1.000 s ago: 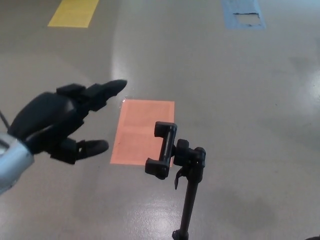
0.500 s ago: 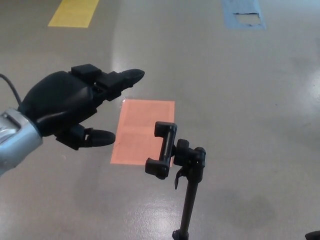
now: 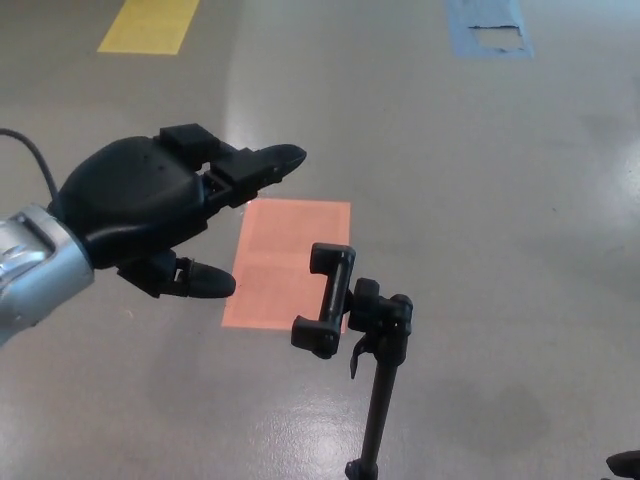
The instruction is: The robot uses its left hand to grab the top of a phone stand kept on the floor and tilt it upwards to adjust its angle
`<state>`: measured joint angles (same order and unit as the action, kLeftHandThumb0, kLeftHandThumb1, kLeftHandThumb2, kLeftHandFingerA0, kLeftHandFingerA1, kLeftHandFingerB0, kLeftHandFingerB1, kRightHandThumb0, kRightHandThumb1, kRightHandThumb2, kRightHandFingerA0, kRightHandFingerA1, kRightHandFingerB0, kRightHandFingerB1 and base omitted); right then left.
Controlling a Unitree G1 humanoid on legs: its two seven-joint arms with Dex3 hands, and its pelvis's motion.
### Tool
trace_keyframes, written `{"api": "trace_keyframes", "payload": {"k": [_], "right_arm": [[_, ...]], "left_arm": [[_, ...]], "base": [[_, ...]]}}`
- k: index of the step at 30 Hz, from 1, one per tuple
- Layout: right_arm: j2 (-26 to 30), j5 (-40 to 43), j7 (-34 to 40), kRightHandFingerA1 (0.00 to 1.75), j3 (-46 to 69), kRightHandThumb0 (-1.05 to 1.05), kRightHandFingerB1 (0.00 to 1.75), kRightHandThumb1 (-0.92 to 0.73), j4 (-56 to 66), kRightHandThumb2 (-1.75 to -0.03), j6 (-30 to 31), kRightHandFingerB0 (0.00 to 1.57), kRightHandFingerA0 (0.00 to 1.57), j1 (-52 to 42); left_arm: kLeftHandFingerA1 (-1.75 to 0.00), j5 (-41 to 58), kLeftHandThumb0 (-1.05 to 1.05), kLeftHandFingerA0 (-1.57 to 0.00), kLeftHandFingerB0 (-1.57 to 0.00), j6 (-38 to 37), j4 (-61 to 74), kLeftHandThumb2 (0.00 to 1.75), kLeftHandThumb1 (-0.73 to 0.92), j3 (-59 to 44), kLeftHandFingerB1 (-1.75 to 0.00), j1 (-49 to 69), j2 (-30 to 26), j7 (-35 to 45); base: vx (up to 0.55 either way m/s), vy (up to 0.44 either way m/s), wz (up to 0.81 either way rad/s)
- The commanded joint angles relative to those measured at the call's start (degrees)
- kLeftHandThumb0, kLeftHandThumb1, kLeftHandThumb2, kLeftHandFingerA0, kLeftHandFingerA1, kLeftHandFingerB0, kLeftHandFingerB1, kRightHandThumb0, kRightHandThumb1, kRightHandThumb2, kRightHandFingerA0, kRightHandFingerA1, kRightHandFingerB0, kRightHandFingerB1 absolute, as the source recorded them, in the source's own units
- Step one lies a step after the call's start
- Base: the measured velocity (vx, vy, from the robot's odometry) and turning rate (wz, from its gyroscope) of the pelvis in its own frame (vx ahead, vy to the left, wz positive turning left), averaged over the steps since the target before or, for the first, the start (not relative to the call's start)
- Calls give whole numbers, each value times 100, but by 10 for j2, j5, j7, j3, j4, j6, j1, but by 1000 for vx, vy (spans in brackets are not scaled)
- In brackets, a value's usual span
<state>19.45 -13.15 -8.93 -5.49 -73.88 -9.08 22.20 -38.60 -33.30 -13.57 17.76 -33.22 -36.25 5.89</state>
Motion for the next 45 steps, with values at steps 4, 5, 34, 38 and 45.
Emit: {"api": "trace_keyframes", "payload": {"k": [4,5,34,38,45], "right_arm": [[14,-4,-8,38,-2,-67,31,-80,-5,-64,8,23,25,-3],[14,-3,-9,38,-1,-65,31,-80,-6,-64,9,24,27,-3],[19,-10,-25,43,-13,-65,35,-78,-4,-64,19,25,28,20],[19,-10,-26,43,-12,-64,35,-78,-3,-63,21,27,28,22],[18,-5,-31,43,-8,-62,33,-76,-2,-63,19,25,27,22]], "left_arm": [[-32,-29,-78,-28,0,12,6,64,75,8,-11,9,2,7],[-46,-31,-80,-21,0,13,10,94,59,9,-15,9,4,8],[-34,-44,-78,-31,0,50,64,64,71,25,-18,-7,22,67],[-33,-46,-77,-32,0,54,68,62,72,27,-19,-4,24,73],[-33,-55,-78,-32,0,54,81,63,73,29,-18,2,26,71]], "base": [[0,0,0],[0,0,0],[0,0,0],[0,0,0],[0,0,0]]}}
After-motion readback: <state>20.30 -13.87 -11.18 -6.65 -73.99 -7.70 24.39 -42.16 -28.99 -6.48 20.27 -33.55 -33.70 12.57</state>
